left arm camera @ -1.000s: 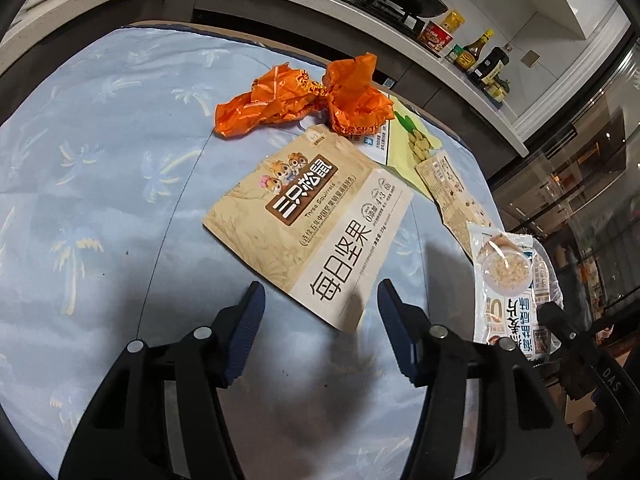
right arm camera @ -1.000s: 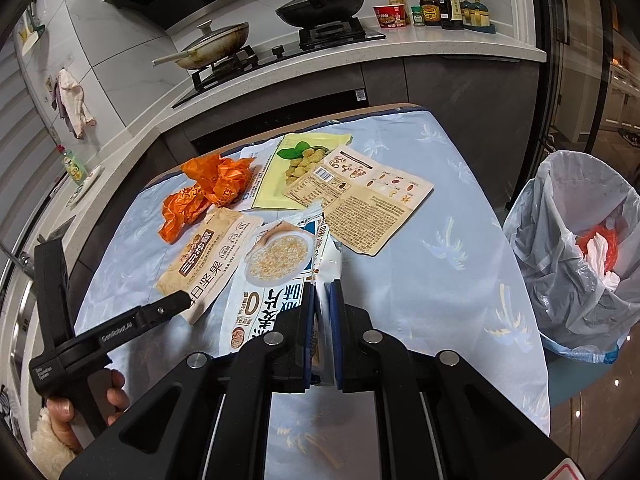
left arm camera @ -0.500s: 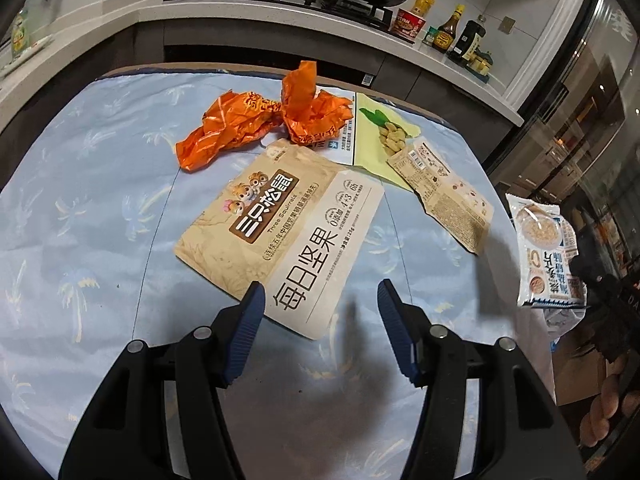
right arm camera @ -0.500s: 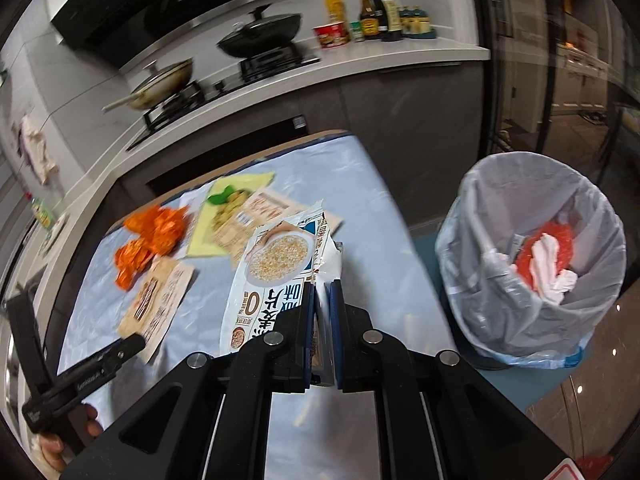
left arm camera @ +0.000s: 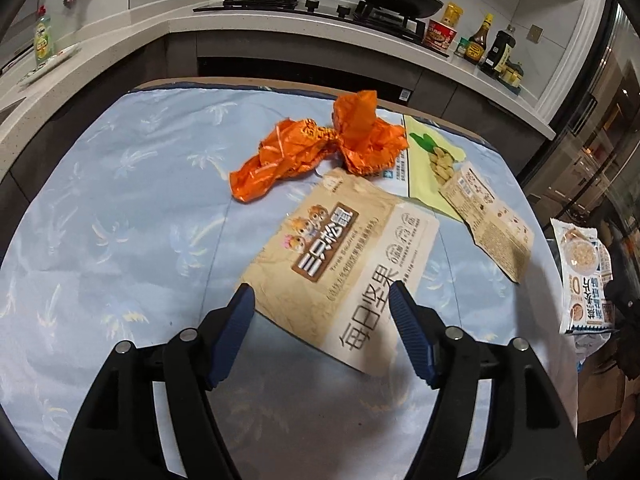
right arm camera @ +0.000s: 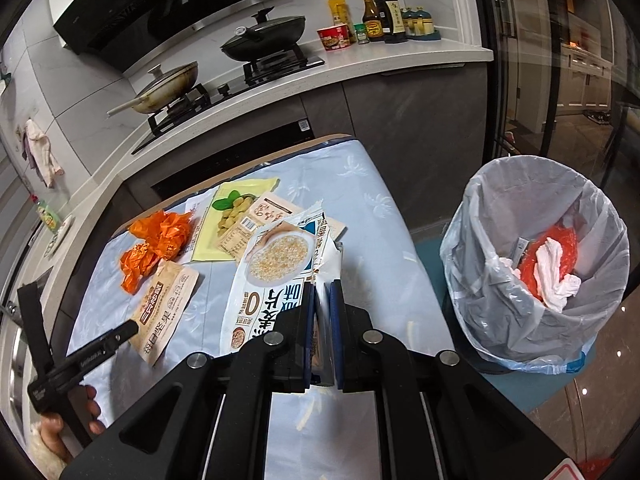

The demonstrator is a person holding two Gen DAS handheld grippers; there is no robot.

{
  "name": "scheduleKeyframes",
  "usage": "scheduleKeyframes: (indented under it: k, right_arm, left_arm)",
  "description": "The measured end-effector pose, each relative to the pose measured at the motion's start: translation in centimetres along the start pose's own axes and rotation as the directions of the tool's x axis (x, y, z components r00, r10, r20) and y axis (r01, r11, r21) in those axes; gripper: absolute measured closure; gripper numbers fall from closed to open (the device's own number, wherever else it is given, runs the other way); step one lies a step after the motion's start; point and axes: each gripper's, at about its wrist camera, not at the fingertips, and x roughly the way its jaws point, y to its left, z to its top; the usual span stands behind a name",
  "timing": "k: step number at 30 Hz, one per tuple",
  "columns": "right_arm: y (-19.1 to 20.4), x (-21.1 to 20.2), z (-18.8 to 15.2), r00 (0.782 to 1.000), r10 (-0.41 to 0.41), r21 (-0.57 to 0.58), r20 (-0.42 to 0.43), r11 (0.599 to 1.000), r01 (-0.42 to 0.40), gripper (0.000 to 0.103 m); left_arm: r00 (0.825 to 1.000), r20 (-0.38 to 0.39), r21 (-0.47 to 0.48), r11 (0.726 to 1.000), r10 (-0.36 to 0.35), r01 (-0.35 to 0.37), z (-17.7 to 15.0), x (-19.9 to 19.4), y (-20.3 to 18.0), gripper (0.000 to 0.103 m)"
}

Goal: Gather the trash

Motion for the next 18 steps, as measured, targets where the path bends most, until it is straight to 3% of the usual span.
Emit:
scheduleKeyframes:
  k: [8, 11, 14, 16, 18]
  right_arm:
    - [1.9, 1.0, 0.6, 1.0, 0.02, -0.024, -0.003, 1.0, -0.02, 0.094]
    - [2.4, 1.4, 0.8, 1.0, 0.025, -0.027, -0.004, 0.999, -0.025, 0.094]
    - [2.5, 1.7, 0.9, 1.0, 0.025, -0.029, -0.007, 0.999, -0.025, 0.094]
    - [2.7, 2.0, 0.9, 1.0, 0.024, -0.029, -0.012, 0.999, -0.024, 0.094]
    - [2.7, 2.2, 0.9, 1.0, 0.02, -0.029, -0.016, 0.999, -0.021, 0.094]
  left_arm:
    - [0.994, 0.074, 0.022, 0.996, 0.08, -0.082, 5.9, 2.3, 1.8, 0.029]
    - [0.994, 0.064, 0.029, 0.996, 0.088, -0.09, 7.7, 4.0, 2.9, 0.029]
    - [0.998, 0.042, 0.033, 0.998, 0.048, -0.05, 8.7, 5.6, 3.6, 0.029]
    - [0.999, 0.025, 0.029, 0.999, 0.03, -0.031, 9.0, 6.6, 3.9, 0.035]
    - [1.0, -0.006, 0.032, 0.999, -0.003, 0.003, 9.1, 7.4, 4.0, 0.057]
